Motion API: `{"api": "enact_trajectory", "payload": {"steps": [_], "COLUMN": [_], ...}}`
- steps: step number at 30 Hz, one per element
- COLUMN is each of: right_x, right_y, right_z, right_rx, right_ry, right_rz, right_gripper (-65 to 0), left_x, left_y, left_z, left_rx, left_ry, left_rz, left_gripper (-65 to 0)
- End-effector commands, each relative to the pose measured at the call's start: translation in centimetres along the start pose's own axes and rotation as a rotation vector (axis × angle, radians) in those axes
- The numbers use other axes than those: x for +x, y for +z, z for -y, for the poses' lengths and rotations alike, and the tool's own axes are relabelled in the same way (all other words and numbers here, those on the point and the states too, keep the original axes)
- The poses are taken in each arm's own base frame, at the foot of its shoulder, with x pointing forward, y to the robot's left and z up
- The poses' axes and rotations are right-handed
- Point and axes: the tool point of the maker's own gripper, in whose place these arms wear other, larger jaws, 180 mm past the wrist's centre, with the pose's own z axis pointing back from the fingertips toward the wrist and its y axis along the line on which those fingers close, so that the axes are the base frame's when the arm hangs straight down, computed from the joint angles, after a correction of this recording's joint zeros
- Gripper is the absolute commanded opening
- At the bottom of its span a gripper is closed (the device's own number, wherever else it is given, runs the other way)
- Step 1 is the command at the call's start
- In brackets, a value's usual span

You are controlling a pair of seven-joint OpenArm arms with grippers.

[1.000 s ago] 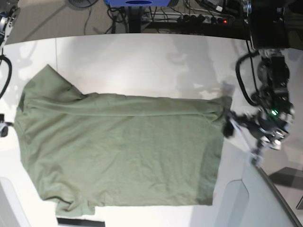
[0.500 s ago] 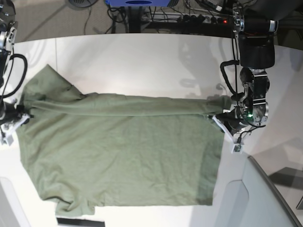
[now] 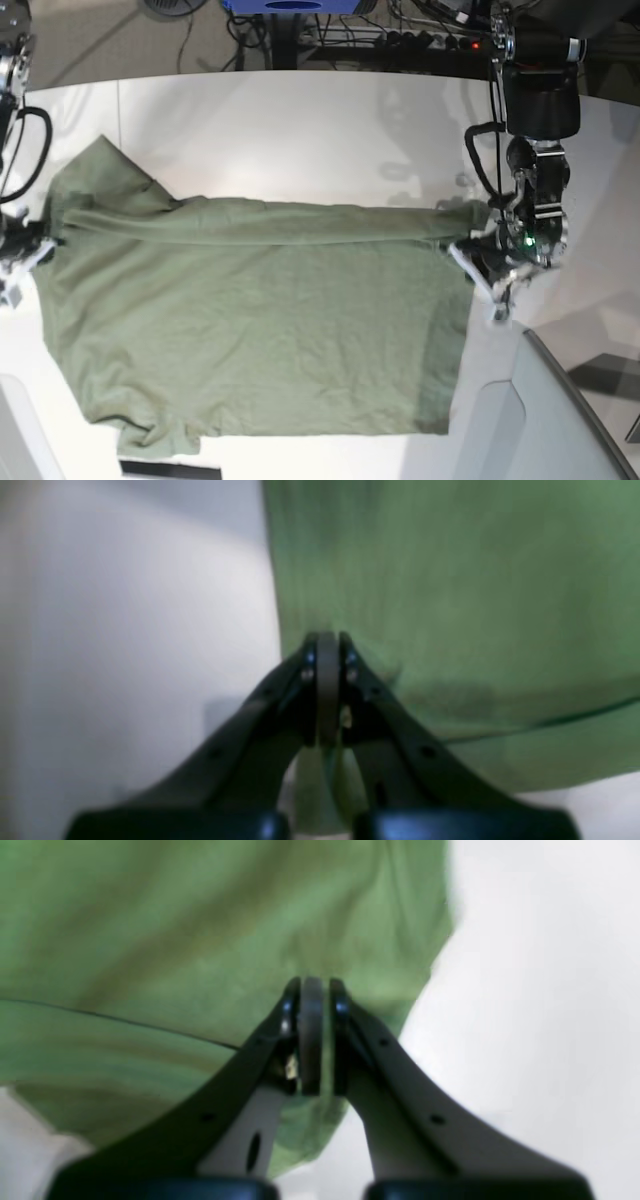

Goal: Layout the t-shirt on the table in an organized manner, then fold the t-shirt properly
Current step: 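Release the shirt corners and raise both grippers, then lower the right gripper to the shirt's shoulder corner and grasp it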

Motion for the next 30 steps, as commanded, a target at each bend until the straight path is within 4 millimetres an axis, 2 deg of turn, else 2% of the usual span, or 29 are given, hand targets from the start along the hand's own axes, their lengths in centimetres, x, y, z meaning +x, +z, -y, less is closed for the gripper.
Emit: {"api": "enact_trajectory", "payload": {"steps": [1, 3, 6, 9, 12, 14, 16, 20, 21, 23, 27, 30], "right_x": [2.7, 2.7, 1.3, -2.1, -4.8, -5.7, -6.3, -7.4, -7.7, -9.0, -11.5, -12.4], "right_y": [1.9, 3.5, 6.4, 7.2, 6.9, 6.7, 6.6, 6.7, 6.8, 7.2, 7.5, 7.1], "right_z": [0.3, -1.9, -4.0, -7.2, -8.4, -8.8, -9.2, -9.4, -9.2, -7.9, -7.6, -7.9], "right_rx": [-0.018, -0.014, -0.029, 0.012, 0.038, 0.043, 0.048, 0.047, 0.041, -0.001, -0.02, -0.009], "right_ry": [0.061, 0.137, 0.243, 0.248, 0.153, 0.093, 0.061, 0.041, 0.021, -0.058, -0.112, -0.129], "right_rz": [0.075, 0.088, 0.05, 0.001, -0.024, -0.028, -0.04, -0.076, -0.081, -0.095, -0.139, -0.162], "right_gripper": [-62.1, -62.0, -62.0, -62.0, -61.8, -60.0, -51.0, -30.0, -24.6, -18.0, -15.3, -15.2], "left_x": [4.0, 5.5, 4.6, 0.6, -3.8, -6.1, -7.8, -9.7, -10.0, -10.4, -10.5, -10.5], "left_y": [1.8, 3.7, 6.0, 7.2, 7.8, 8.4, 9.5, 10.9, 11.3, 11.8, 12.3, 12.2], "left_z": [-2.9, -4.2, -4.1, -2.7, -2.3, -3.2, -4.9, -7.5, -8.2, -9.1, -10.2, -9.9], "left_rx": [0.065, 0.101, 0.124, 0.12, 0.111, 0.132, 0.174, 0.238, 0.256, 0.279, 0.307, 0.3], "left_ry": [0.015, 0.045, 0.021, -0.03, -0.035, -0.013, 0.018, 0.05, 0.059, 0.073, 0.092, 0.088], "left_rz": [0.099, 0.133, 0.136, 0.086, 0.013, 0.009, 0.025, 0.016, 0.012, 0.01, 0.013, 0.012], "left_gripper": [-65.0, -65.0, -65.0, -65.0, -65.0, -65.0, -65.0, -65.0, -65.0, -65.0, -65.0, -65.0]}}
